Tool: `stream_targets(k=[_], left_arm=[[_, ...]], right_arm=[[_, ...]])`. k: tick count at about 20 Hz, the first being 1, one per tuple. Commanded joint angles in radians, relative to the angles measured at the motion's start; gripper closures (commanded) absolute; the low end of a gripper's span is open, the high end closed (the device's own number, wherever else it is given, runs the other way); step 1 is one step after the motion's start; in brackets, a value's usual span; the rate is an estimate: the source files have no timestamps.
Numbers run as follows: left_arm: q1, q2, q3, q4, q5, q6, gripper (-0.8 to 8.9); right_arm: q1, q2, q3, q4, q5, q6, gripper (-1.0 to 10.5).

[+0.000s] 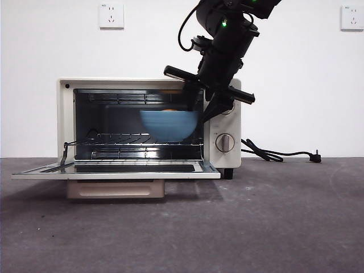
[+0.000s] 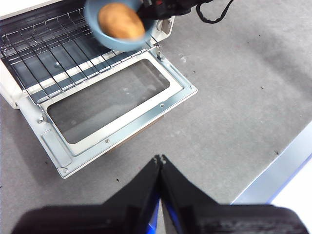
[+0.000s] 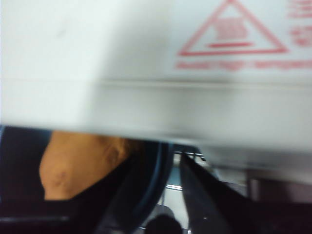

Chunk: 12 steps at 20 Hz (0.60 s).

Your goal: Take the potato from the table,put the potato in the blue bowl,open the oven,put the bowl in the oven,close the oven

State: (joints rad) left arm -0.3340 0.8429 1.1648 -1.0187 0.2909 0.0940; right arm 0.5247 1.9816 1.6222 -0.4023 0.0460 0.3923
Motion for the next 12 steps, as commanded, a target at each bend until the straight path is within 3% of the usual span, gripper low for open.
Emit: stream_targets(k=[1, 12], left_arm=[[0.0, -0.001, 0.002, 0.001, 0.001, 0.012, 8.21], [0.0, 0.0, 0.002, 0.007, -0.002, 0.012, 8.21]], right_arm=[[-0.006, 0.023, -0.005, -0.014, 0.008, 0.004, 7.2], [-0.006, -0.046, -0.005, -0.063, 0.005, -0.003, 7.2]])
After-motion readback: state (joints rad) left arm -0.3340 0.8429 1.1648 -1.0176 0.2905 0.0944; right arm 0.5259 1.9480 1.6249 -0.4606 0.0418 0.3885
